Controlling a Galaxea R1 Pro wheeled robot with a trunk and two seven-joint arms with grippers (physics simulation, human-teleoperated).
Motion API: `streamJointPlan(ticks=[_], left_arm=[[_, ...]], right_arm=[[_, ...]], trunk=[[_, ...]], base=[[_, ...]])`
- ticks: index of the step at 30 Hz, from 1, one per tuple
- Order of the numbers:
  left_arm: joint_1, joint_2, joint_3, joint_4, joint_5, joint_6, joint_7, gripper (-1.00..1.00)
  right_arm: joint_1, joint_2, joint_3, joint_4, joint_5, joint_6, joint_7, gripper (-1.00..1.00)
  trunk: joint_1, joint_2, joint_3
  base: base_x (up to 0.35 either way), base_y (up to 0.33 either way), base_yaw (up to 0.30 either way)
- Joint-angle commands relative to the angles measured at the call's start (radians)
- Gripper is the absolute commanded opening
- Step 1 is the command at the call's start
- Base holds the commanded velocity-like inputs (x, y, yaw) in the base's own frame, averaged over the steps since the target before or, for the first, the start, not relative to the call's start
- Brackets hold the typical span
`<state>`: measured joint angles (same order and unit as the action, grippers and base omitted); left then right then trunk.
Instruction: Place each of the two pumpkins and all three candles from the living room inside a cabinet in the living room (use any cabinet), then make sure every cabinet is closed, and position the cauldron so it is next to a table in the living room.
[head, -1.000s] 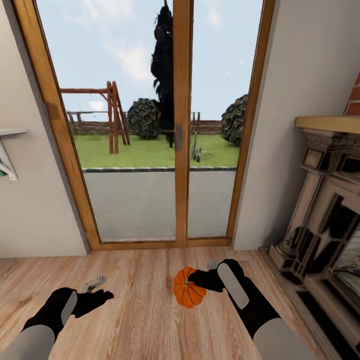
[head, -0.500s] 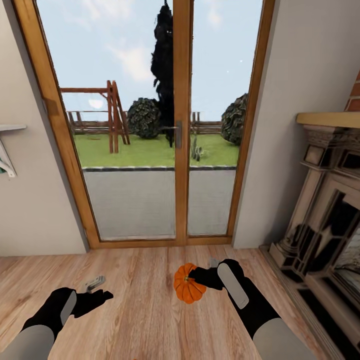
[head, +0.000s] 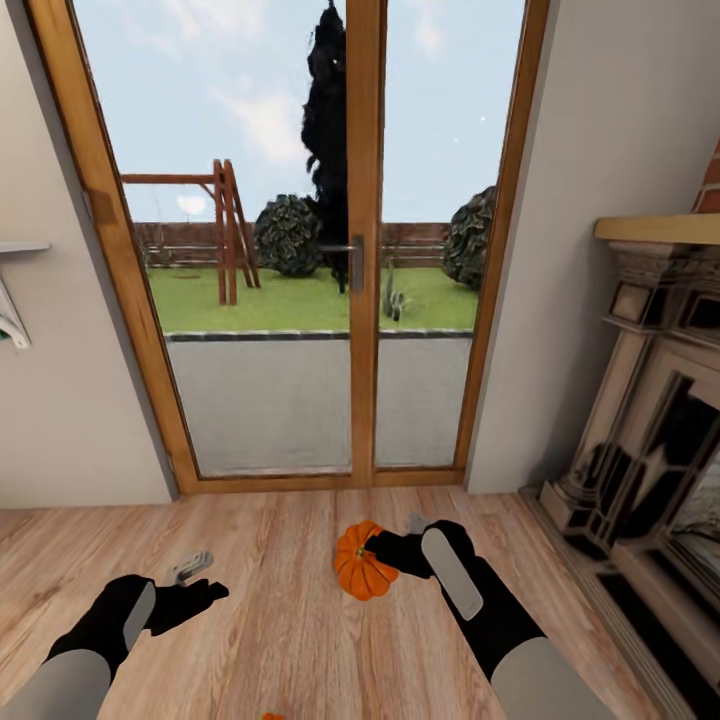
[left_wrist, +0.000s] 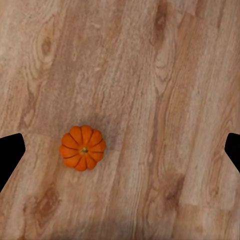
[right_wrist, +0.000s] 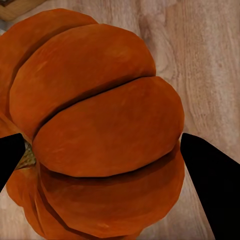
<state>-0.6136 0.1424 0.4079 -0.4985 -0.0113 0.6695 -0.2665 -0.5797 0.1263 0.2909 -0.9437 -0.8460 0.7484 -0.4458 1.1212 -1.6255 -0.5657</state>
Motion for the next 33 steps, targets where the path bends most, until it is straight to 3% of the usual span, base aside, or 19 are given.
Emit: streamJointPlan(ticks=[1, 33], left_arm=[[0.0, 0.001, 0.0, 0.0, 0.0, 0.0, 0.0, 1.0], [0.0, 0.004, 0.002, 0.0, 0.0, 0.001, -0.006, 1.0]], right_arm=[[0.0, 0.001, 0.0, 0.002, 0.001, -0.003, -0.004, -1.0], [0.001, 0.004, 0.001, 0.003, -0.001, -0.007, -0.002, -1.0]], trunk=[[0.004, -0.007, -0.003], [0.127, -0.231, -0.103]], base=[[0.0, 0.0, 0.0], [0.0, 0.0, 0.0]])
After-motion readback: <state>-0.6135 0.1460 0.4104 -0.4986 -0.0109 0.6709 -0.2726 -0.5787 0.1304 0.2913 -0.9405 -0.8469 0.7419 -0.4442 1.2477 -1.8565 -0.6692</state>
